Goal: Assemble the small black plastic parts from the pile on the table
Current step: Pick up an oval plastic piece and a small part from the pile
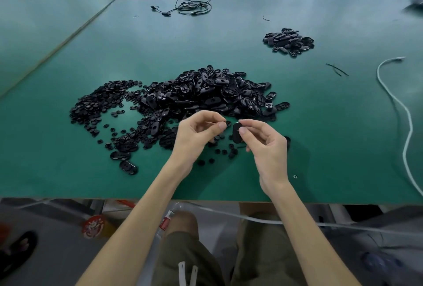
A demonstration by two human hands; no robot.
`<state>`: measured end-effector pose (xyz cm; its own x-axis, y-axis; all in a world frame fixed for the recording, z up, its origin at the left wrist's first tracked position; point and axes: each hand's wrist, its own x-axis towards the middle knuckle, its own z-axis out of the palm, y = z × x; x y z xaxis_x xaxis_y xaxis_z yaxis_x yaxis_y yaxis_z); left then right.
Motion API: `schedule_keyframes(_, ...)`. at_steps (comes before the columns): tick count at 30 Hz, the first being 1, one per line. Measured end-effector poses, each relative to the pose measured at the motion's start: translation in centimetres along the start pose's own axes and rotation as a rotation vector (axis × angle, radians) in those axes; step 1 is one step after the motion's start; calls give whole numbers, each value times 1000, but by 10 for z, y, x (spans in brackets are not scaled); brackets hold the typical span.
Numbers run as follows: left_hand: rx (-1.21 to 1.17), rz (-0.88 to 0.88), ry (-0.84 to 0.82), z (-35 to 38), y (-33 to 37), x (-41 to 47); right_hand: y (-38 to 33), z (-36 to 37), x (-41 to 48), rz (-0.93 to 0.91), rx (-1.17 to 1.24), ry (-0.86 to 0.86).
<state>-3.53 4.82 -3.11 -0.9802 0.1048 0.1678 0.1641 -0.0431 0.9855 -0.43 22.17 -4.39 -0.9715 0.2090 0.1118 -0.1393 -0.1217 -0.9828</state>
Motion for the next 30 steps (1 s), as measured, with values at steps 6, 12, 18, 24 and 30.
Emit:
schedule_keyframes(6, -95, -49, -94, -2, -7, 2, 0, 0, 0, 10, -12, -6)
schedule_keyframes(12, -48, -17, -135, 0, -10, 0, -1, 1, -2, 1, -1, -36)
schedule_keyframes(18, -32, -4, -78, -2, -13, -2, -1, 1, -2, 1, 42, 12)
schedule_keyframes(24, -51, -29, -46, -1, -12, -2, 0, 1, -2, 39, 119, 74)
schedule_keyframes(30, -41, -56, -41, 1, -13, -2, -1, 2, -2, 28, 132, 68)
